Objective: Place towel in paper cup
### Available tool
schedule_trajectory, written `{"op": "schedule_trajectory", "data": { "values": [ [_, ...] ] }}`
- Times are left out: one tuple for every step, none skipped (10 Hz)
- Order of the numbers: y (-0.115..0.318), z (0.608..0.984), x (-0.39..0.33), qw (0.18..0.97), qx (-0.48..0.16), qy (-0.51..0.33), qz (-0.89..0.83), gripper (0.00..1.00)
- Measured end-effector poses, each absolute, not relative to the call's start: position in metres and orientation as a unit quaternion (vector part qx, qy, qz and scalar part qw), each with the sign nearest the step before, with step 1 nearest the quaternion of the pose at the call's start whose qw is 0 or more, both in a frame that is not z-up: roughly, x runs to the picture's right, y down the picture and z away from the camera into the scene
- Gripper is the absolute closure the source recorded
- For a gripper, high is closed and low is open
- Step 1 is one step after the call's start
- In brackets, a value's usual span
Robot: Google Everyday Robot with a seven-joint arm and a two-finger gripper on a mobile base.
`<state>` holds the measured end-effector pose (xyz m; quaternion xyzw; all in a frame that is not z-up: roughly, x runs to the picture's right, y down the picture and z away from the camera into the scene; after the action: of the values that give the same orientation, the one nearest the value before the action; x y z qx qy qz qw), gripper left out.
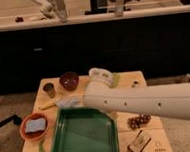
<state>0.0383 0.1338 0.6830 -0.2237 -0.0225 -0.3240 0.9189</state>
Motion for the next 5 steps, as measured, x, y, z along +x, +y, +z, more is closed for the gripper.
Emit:
{"op": "schedule_trajectory", "data": {
  "values": [
    [0.124, 0.693, 0.026, 0.915, -0.228, -0.030, -0.332, 0.20],
    [0.118, 0.700, 0.015, 0.911, -0.231, -0.037, -0.339, 0.20],
    [0.115, 0.705, 0.009, 0.909, -0.234, -0.040, -0.343, 0.20],
    [0.114, 0.710, 0.001, 0.906, -0.240, -0.043, -0.348, 0.20],
    [0.112, 0.716, -0.015, 0.901, -0.242, -0.053, -0.356, 0.20]
  ]
}}
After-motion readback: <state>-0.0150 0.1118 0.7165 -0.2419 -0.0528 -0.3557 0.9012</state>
